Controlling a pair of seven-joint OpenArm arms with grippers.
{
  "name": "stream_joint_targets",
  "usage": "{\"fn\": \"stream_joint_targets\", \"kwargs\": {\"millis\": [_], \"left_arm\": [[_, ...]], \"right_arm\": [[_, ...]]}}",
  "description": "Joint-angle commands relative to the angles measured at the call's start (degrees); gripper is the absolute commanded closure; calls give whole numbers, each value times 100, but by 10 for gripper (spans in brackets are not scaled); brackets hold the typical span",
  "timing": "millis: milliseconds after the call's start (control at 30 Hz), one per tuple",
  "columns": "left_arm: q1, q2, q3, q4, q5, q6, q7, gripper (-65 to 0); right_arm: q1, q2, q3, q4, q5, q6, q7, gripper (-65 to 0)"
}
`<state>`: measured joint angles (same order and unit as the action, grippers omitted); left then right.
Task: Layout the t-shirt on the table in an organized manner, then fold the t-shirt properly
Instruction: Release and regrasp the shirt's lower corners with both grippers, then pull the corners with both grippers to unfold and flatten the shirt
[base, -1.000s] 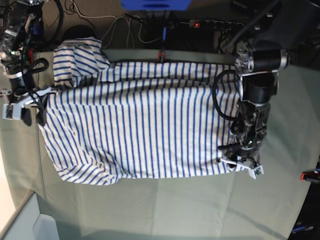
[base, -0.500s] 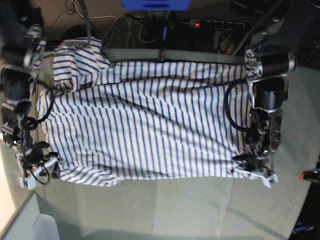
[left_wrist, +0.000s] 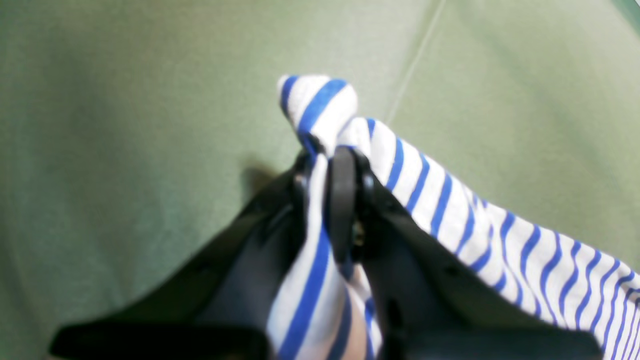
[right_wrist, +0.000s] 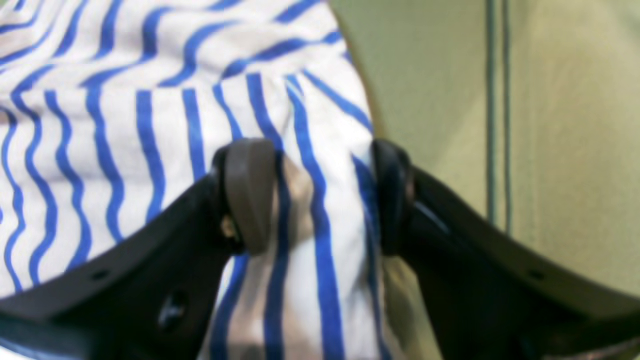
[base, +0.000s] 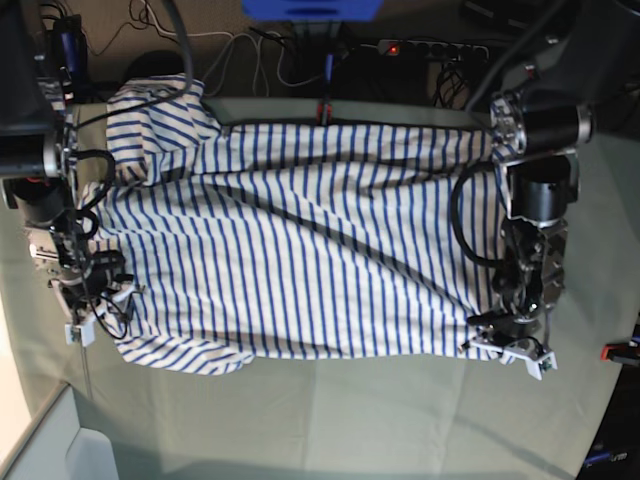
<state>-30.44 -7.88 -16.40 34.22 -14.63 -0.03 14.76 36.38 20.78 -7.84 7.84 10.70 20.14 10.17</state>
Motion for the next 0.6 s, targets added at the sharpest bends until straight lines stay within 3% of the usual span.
{"fn": "stream_joint_targets", "kwargs": {"millis": [0,67,133,167,267,433,567], "left_arm": [[-187,-60,-8,90,17,-19,-153,0],[-187,-69,-8,90,26,-19,-153,0],[-187,-78,-8,90,35,-19,-153,0],[-187,-113,1,108,44,-19,-153,0],[-258,-140,10,117,44,-27,-153,0],[-1110,-104,18,117,52,-27,-153,0],[-1770,-87,282,73,52,-27,-153,0]], "right_arm": [[138,2,-56,74,16,-49,95,-292],[111,-42,-188,74,16,-5,112,-210],[111,-60,-258,74,25,-14,121,-50],[129,-60,-241,82,33,-23,121,0],[358,-34,-241,285,51,-23,130,-10],[876,107,-241,1076,42,-76,68,0],[1667,221,-241,1076,33,-190,59,0]]}}
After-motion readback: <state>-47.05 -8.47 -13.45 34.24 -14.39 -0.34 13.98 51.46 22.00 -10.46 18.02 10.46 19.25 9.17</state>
